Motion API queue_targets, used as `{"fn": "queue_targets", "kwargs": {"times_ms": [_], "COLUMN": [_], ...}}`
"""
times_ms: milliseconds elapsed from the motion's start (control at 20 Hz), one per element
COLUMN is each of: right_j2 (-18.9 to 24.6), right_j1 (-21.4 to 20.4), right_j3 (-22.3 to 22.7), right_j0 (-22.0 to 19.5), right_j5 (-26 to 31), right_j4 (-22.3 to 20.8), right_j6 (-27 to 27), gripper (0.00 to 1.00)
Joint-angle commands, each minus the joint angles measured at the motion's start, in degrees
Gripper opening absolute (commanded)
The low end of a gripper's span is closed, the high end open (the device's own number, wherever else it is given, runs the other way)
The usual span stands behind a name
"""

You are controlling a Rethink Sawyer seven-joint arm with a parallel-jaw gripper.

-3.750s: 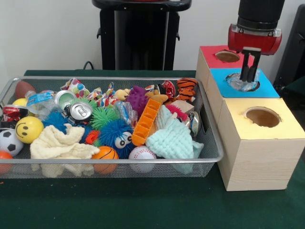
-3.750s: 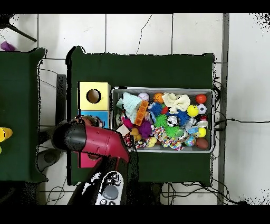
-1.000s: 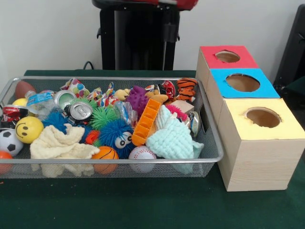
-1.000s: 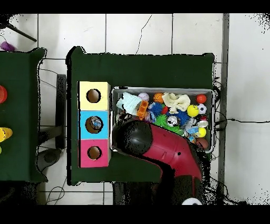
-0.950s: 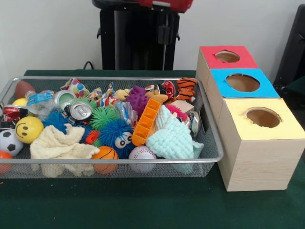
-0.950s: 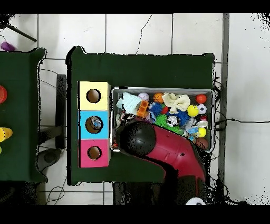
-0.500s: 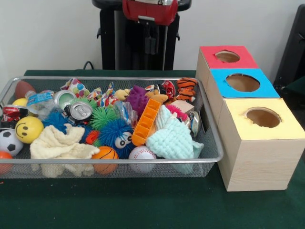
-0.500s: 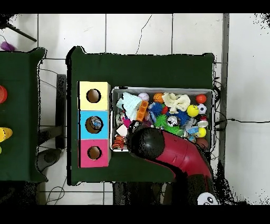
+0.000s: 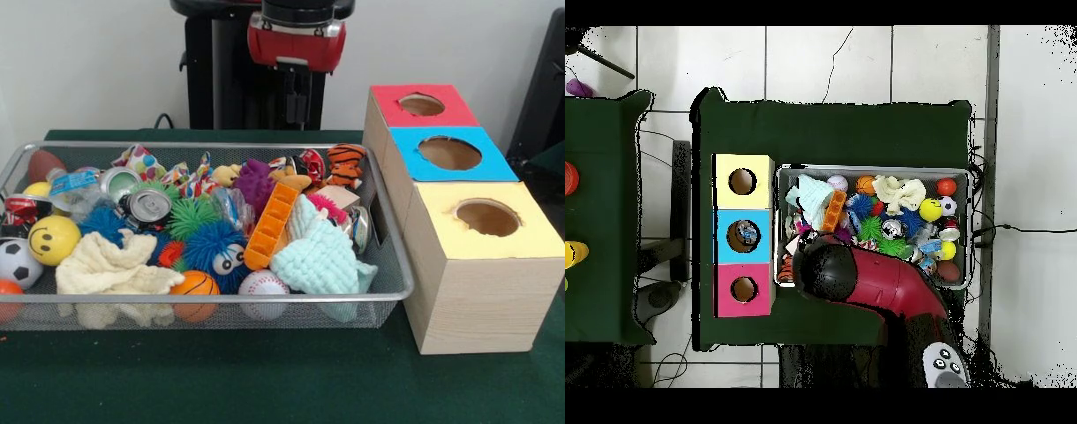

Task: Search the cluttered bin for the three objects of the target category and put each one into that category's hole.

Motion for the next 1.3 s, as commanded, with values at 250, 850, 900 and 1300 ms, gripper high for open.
{"fn": "queue_targets", "kwargs": {"times_ms": [250,850,900,1300], "right_j2": [7.55,8.95,9.16,10.76], "right_j1": [4.85,6.17,6.47,8.71], "right_j3": [4.67,-0.56,-0.92,-1.9], "right_j0": [-4.29,-8.28,-8.79,-12.66], "right_j5": [-6.25,-1.94,-1.77,-1.87], "right_j4": [-6.01,-9.24,-9.47,-11.48], "right_j6": [-0.02,-2.74,-3.01,-3.32], "gripper": [0.0,0.0,0.0,0.0]}}
